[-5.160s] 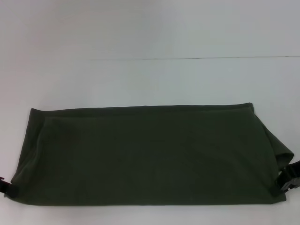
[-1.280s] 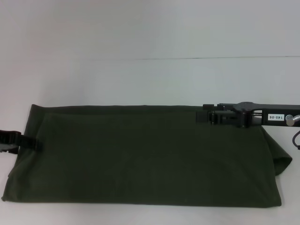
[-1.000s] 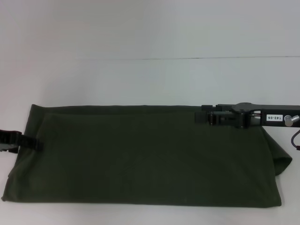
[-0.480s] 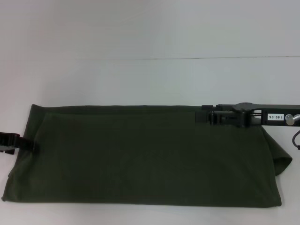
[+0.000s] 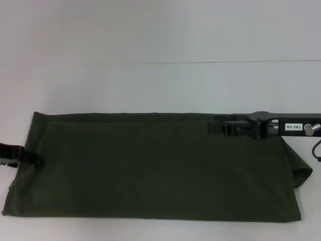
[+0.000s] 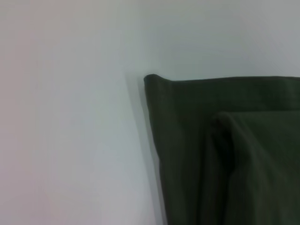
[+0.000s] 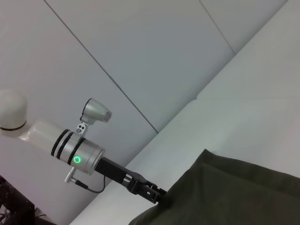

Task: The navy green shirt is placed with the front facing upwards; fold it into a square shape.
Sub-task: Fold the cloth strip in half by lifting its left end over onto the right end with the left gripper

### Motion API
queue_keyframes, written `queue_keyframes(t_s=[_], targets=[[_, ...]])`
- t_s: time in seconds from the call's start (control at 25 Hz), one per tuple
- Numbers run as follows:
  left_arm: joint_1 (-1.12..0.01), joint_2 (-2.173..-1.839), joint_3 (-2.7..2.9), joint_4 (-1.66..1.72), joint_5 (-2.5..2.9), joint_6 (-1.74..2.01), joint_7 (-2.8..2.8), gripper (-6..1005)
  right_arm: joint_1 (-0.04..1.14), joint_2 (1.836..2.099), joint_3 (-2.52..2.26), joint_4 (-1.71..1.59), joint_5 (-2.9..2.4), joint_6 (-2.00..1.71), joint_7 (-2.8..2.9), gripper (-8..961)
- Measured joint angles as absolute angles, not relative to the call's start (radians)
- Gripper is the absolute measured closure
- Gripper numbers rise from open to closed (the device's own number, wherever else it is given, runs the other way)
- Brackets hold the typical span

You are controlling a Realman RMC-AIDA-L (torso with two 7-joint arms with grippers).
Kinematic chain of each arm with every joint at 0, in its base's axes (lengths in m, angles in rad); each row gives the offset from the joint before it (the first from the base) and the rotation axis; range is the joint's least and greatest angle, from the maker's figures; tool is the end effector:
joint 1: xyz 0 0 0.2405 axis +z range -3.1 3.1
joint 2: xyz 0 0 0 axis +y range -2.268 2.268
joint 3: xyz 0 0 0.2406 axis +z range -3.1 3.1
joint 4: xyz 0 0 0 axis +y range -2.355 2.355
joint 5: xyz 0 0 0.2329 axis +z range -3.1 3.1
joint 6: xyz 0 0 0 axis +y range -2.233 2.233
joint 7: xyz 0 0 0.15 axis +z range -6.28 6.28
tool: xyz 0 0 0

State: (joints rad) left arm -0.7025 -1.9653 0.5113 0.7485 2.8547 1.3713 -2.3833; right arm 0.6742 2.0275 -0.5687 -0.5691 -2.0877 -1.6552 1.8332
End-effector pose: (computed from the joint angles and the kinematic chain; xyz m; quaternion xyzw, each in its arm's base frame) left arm -0.3388 0.3827 0.0791 -0.7599 -0.5992 0.0649 0.2435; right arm 0.2316 0.3642 0.0149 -0.8806 0.3882 0.2706 0.0228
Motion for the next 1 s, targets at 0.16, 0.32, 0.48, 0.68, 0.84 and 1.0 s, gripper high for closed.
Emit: queue_keyframes(t_s=[0.16, 0.32, 0.48, 0.68, 0.84, 1.0], targets=[[-0.702, -1.965, 0.513, 0.749, 2.855, 1.366, -2.384, 165, 0.674, 2.028, -0.57, -0.569, -2.088, -1.655, 1.833, 238], [-0.702, -1.965, 0.517, 0.749, 2.855, 1.362, -2.384, 165, 0.673, 2.028, -0.571, -0.569, -2.088, -1.655, 1.833, 238], [-0.702, -1.965, 0.523, 0.749, 2.855, 1.359, -2.386, 166, 0.673, 2.028, -0.571, -0.569, -2.088, -1.655, 1.833, 237], [-0.703, -1.965, 0.525, 0.747, 2.856, 1.359, -2.391, 167, 0.673, 2.028, -0.571, -0.569, -2.088, -1.656, 1.833, 237], [-0.709, -1.964, 0.523, 0.732, 2.849, 1.37, -2.392, 167, 0.673, 2.028, -0.571, -0.569, -2.088, -1.656, 1.833, 237], [-0.715, -1.963, 0.523, 0.721, 2.847, 1.372, -2.392, 168, 0.672, 2.027, -0.571, -0.569, -2.088, -1.657, 1.833, 237]])
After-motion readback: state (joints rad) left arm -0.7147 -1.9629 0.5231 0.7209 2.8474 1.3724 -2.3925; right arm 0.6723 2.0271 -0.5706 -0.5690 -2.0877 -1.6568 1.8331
